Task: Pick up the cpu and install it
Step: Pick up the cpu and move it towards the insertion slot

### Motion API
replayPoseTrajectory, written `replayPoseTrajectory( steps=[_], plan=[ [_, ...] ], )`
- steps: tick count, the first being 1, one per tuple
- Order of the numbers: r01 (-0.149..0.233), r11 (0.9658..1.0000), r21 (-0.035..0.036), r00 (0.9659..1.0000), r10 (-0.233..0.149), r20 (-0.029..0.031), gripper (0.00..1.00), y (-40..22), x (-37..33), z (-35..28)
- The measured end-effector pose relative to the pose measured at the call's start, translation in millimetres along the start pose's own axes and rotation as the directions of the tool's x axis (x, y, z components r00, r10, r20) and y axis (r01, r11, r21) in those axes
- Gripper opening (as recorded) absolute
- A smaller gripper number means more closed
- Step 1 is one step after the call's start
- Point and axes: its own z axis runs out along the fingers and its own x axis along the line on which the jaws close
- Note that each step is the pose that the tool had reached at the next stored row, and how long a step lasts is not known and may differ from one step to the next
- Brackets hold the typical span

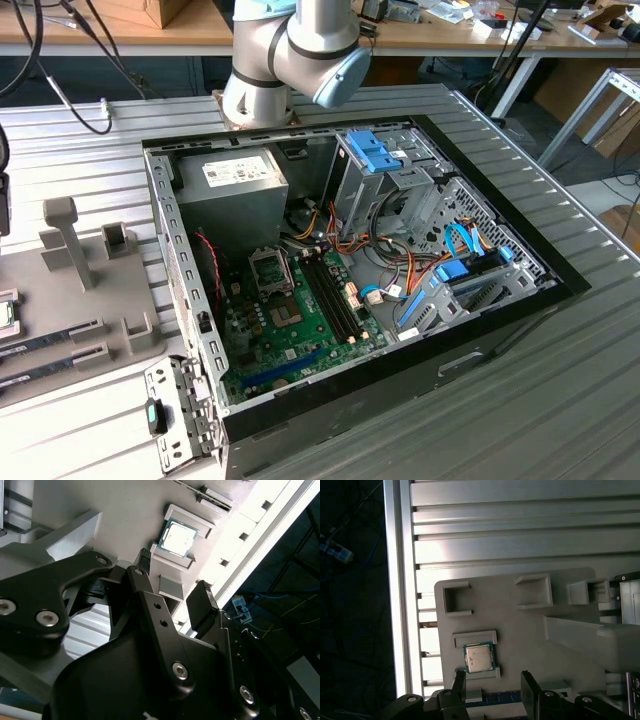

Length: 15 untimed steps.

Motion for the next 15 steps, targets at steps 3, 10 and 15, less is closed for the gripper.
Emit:
replayPoseTrajectory(
  steps=[3, 10, 15],
  plan=[
    [0.000, 1.0000, 0.0000, 1.0000, 0.000, 0.0000, 0.56, 0.0, 0.5, 0.5],
    [0.000, 1.0000, 0.0000, 1.0000, 0.000, -0.0001, 0.56, -0.1, 1.6, 2.5],
    [0.000, 1.0000, -0.0001, 1.0000, 0.000, 0.0001, 0.56, -0.2, 2.2, 3.9]
  ],
)
